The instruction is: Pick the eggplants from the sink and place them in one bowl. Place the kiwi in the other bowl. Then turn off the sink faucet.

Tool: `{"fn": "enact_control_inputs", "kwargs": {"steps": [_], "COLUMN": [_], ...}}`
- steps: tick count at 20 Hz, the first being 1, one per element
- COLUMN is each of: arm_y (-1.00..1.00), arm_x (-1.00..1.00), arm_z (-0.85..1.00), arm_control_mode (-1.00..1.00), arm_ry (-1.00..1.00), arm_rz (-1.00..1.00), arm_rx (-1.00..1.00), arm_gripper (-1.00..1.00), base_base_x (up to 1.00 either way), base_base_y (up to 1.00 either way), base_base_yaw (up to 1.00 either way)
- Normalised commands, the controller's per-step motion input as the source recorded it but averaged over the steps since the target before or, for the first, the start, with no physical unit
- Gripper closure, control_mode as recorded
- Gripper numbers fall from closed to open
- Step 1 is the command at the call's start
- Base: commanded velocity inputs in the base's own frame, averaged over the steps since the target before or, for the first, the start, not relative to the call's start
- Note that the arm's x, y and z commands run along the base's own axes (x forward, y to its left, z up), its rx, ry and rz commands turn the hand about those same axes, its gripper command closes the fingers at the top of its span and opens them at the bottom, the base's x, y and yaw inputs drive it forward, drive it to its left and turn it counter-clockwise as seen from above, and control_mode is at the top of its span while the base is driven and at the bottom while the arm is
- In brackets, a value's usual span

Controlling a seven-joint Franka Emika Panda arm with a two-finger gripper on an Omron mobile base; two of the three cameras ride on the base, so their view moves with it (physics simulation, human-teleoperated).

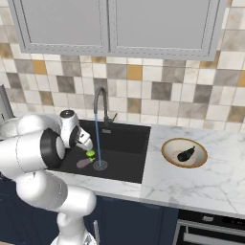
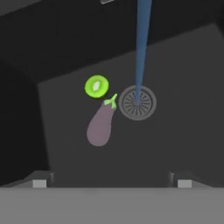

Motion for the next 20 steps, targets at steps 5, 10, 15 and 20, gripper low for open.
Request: {"fn": "enact_control_inputs", "kwargs": {"steps": [5, 10, 15, 20], "arm_y": [0.16, 0.1, 0.02, 0.03], "arm_x": [0.22, 0.27, 0.3, 0.27], "arm_z": [-0.24, -0.23, -0.26, -0.3], "arm_control_mode": [-1.0, -1.0, -1.0, -1.0], "arm_ry": [0.03, 0.07, 0.05, 0.04], "arm_rz": [-0.07, -0.05, -0.04, -0.03], "arm_rx": [0.0, 0.0, 0.0, 0.0], "arm_gripper": [-1.0, -1.0, -1.0, -1.0], "base_base_x": [0.0, 0.0, 0.0, 0.0], "base_base_y": [0.0, 0.0, 0.0, 0.0], "base_base_yaw": [0.0, 0.0, 0.0, 0.0]}}
